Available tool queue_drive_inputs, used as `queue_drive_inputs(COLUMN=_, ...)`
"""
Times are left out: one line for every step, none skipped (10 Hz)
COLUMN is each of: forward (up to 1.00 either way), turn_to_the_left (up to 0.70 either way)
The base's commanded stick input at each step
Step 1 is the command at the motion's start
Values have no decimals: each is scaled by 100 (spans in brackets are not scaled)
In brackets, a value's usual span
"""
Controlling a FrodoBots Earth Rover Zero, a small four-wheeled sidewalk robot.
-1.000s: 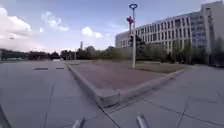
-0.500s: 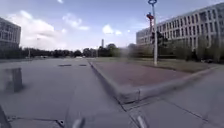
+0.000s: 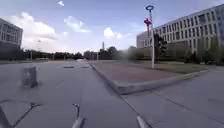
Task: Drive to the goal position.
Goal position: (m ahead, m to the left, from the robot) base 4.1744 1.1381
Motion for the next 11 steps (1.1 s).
queue_drive_inputs(forward=-100, turn_to_the_left=0)
queue_drive_inputs(forward=-100, turn_to_the_left=0)
queue_drive_inputs(forward=-100, turn_to_the_left=0)
queue_drive_inputs(forward=-100, turn_to_the_left=0)
queue_drive_inputs(forward=-100, turn_to_the_left=0)
queue_drive_inputs(forward=-100, turn_to_the_left=0)
queue_drive_inputs(forward=-100, turn_to_the_left=0)
queue_drive_inputs(forward=-100, turn_to_the_left=0)
queue_drive_inputs(forward=-50, turn_to_the_left=0)
queue_drive_inputs(forward=0, turn_to_the_left=0)
queue_drive_inputs(forward=0, turn_to_the_left=0)
